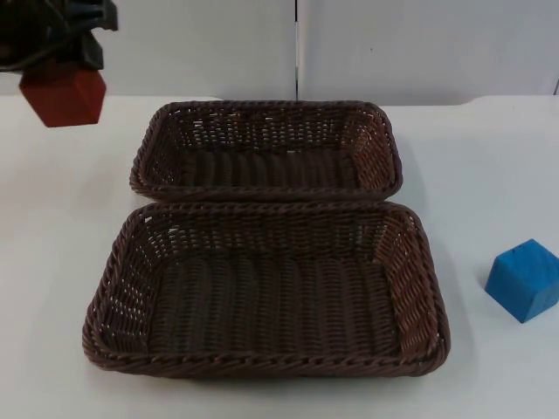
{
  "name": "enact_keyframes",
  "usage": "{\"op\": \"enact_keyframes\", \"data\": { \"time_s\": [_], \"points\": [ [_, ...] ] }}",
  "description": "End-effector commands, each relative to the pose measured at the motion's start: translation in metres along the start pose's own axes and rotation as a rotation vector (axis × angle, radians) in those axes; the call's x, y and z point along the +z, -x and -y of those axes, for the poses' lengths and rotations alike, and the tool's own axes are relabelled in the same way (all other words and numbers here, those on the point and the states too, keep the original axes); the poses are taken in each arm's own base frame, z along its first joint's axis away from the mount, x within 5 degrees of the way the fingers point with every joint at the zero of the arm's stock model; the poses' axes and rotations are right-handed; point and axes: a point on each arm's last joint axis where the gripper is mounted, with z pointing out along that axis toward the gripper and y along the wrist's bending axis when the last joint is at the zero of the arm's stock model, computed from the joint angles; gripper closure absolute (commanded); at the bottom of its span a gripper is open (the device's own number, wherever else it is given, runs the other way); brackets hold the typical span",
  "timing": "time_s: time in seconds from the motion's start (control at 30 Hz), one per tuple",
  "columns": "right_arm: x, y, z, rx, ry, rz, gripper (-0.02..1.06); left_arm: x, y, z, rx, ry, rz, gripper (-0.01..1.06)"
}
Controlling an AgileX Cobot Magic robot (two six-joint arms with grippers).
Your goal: Pick up one cube with the left hand and place it into the upper basket. Pick up one cube with the right hand and place it into the lower basket.
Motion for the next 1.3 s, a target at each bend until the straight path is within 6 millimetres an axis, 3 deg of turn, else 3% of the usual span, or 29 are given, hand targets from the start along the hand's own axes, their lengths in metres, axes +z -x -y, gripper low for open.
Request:
{"op": "enact_keyframes", "data": {
  "time_s": [0.0,0.47,1.03,1.27],
  "points": [
    [0.0,0.0,0.0,-0.007,-0.005,0.008,0.2,-0.002,0.002,0.007,0.022,-0.013,0.027,1.05],
    [0.0,0.0,0.0,-0.007,-0.005,0.008,0.2,-0.003,-0.006,0.054,0.134,-0.108,0.034,1.05],
    [0.0,0.0,0.0,-0.007,-0.005,0.008,0.2,0.0,-0.004,0.06,0.155,-0.116,0.081,1.05],
    [0.0,0.0,0.0,-0.007,-0.005,0.008,0.2,0.028,0.002,0.064,0.156,-0.114,0.055,1.05]
  ]
}}
